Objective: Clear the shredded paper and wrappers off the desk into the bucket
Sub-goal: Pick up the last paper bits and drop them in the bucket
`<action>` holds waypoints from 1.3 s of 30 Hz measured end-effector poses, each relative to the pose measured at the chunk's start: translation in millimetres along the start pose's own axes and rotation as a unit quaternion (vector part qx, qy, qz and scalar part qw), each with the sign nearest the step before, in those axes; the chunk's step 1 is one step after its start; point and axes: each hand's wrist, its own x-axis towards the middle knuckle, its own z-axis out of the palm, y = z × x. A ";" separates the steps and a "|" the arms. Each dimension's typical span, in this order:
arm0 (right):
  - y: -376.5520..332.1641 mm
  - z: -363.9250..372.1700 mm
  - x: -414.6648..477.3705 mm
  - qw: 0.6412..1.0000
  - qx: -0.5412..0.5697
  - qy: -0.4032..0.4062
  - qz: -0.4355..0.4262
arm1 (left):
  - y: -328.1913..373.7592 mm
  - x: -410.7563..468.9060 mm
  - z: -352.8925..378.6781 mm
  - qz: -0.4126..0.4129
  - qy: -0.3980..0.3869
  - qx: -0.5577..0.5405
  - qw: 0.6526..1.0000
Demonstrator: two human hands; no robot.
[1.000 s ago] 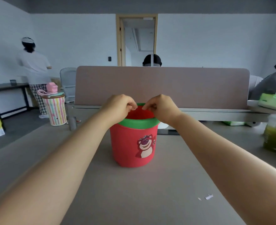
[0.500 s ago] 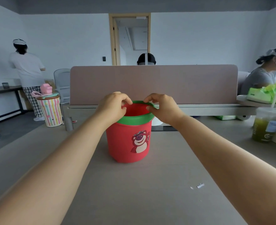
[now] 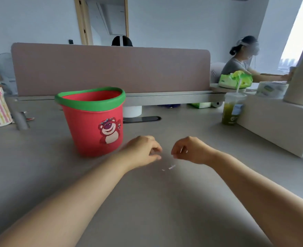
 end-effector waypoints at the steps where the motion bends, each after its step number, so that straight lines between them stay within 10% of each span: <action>1: 3.2 5.8 -5.1 1.000 0.003 -0.020 0.005 | 0.9 0.6 7.5 -0.002 -0.034 -0.001 0.999; 26: 4.4 26.2 -18.2 0.997 -0.066 -0.009 0.034 | 11.5 -10.9 40.3 0.003 -0.041 0.010 0.999; 39: 17.0 4.6 -24.0 1.000 -0.002 0.006 0.016 | 18.9 -12.6 34.3 0.136 -0.056 0.059 0.987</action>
